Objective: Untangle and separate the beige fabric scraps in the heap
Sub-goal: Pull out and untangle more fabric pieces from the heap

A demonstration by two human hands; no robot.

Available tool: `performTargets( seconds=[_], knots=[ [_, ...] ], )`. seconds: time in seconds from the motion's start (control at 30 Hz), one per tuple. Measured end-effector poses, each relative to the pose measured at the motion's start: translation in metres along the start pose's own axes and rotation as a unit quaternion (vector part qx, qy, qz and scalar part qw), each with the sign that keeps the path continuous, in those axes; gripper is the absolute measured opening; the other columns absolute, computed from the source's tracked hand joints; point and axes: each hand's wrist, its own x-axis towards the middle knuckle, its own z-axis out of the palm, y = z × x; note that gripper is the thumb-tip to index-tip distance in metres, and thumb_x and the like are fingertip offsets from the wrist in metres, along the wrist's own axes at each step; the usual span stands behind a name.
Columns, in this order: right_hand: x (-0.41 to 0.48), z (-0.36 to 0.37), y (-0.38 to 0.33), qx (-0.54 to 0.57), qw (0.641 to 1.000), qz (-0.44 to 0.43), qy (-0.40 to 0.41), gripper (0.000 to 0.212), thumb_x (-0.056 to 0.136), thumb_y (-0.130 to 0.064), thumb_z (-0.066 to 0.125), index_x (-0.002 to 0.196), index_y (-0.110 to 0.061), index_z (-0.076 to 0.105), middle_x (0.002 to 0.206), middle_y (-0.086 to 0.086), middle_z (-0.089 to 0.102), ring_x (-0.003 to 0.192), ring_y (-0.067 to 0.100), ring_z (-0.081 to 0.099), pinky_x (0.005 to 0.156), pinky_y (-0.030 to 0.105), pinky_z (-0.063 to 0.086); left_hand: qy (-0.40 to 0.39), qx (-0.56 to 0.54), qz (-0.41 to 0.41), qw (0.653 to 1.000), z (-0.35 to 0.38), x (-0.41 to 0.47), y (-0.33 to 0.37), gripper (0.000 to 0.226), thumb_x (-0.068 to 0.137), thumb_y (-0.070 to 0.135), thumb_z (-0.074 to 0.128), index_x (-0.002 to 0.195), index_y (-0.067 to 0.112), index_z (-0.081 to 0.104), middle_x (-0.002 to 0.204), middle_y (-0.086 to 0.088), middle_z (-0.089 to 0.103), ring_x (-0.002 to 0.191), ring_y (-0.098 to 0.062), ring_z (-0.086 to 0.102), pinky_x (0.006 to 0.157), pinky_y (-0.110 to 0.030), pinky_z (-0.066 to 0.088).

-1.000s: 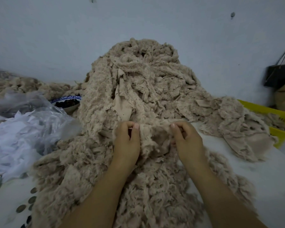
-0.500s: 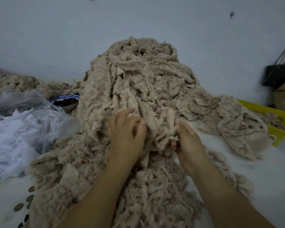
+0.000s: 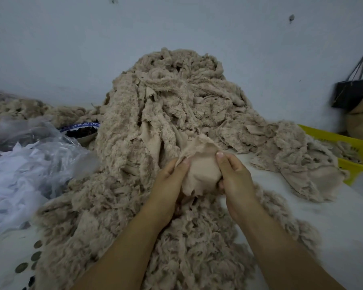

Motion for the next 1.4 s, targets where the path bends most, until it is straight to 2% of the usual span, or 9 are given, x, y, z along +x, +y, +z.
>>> performTargets(
  seconds=[0.2,0.5,0.77,0.87,0.97,1.07,1.1,1.13,1.4],
  knots=[
    [-0.011,-0.004,0.006,-0.244,0.938,-0.023,-0.245,0.049,0.088,-0.066,0.055,0.073,-0.02,0.06,0.057,-0.012,0.043,0.049,0.002,0.042,0.046,0.015,0.031,0.046,-0.285,-0.04,0.957,-0.014,0.007,0.013,0.028,0.096,0.02,0.05,0.105,0.003,0.071,0.097,-0.014,0.076,0.084,-0.021,0.075,0.064,-0.03,0.06],
    [0.007,-0.018,0.014,-0.482,0.868,-0.12,-0.025,0.027,0.097,-0.032,0.056,0.078,-0.018,0.043,0.079,-0.003,0.048,0.064,0.015,0.045,0.056,0.034,0.036,0.213,-0.395,0.035,0.893,-0.041,0.023,0.017,0.028,0.106,0.013,0.038,0.116,0.011,0.065,0.099,-0.006,0.076,0.085,-0.016,0.074,0.063,-0.028,0.06],
    [0.008,-0.019,-0.001,-0.172,0.985,0.002,0.029,0.035,0.09,-0.026,0.055,0.06,-0.022,0.037,0.057,-0.002,0.035,0.047,0.009,0.031,0.051,0.024,0.032,0.367,-0.056,0.055,0.927,-0.04,0.025,0.003,0.041,0.103,0.012,0.042,0.141,0.018,0.053,0.114,0.006,0.067,0.099,-0.012,0.065,0.093,-0.033,0.055],
    [0.005,-0.015,-0.006,-0.004,0.997,0.075,-0.014,0.041,0.092,-0.028,0.056,0.053,-0.021,0.045,0.052,0.003,0.041,0.045,0.015,0.037,0.047,0.024,0.035,0.377,-0.054,0.046,0.923,-0.039,0.025,0.005,0.035,0.098,0.012,0.045,0.116,0.028,0.07,0.079,0.015,0.071,0.074,-0.01,0.063,0.078,-0.031,0.057],
    [0.001,-0.011,-0.006,-0.016,0.996,0.049,-0.073,0.04,0.093,-0.026,0.05,0.054,-0.029,0.055,0.054,-0.005,0.051,0.041,0.005,0.046,0.039,0.016,0.036,0.336,-0.002,0.058,0.94,-0.033,0.02,0.005,0.048,0.093,0.005,0.044,0.071,0.032,0.077,0.05,0.014,0.054,0.058,-0.013,0.046,0.057,-0.022,0.044],
    [-0.008,-0.003,-0.001,-0.073,0.975,0.018,-0.211,0.014,0.082,-0.052,0.057,0.092,-0.047,0.066,0.088,-0.014,0.072,0.076,0.002,0.07,0.064,0.019,0.055,0.26,0.097,0.066,0.958,-0.02,0.014,-0.003,0.041,0.089,-0.001,0.044,0.068,0.032,0.055,0.042,0.014,0.041,0.041,-0.008,0.033,0.038,-0.014,0.029],
    [-0.011,0.0,0.002,-0.093,0.963,0.013,-0.252,0.025,0.078,-0.06,0.062,0.101,-0.051,0.063,0.099,-0.013,0.073,0.088,0.004,0.071,0.072,0.021,0.057,0.215,0.128,0.068,0.966,-0.016,0.012,-0.005,0.008,0.091,-0.001,0.046,0.099,0.0,0.045,0.042,0.012,0.041,0.041,-0.008,0.034,0.039,-0.017,0.029],
    [-0.014,0.004,0.005,-0.123,0.954,0.001,-0.275,0.03,0.076,-0.066,0.065,0.103,-0.055,0.059,0.104,-0.016,0.072,0.093,0.003,0.07,0.076,0.018,0.056,0.178,0.154,0.065,0.97,-0.012,0.01,-0.007,0.032,0.094,0.002,0.05,0.065,0.012,0.058,0.043,0.01,0.043,0.042,-0.009,0.036,0.041,-0.02,0.031],
    [-0.005,0.0,0.004,-0.124,0.981,-0.051,-0.139,0.017,0.101,-0.025,0.053,0.091,-0.033,0.063,0.079,-0.012,0.069,0.073,0.006,0.064,0.068,0.023,0.048,0.183,0.035,0.071,0.98,-0.01,0.007,0.003,0.036,0.098,0.042,0.059,0.071,0.026,0.075,0.078,-0.004,0.076,0.072,-0.015,0.071,0.065,-0.029,0.058]
  ],
)
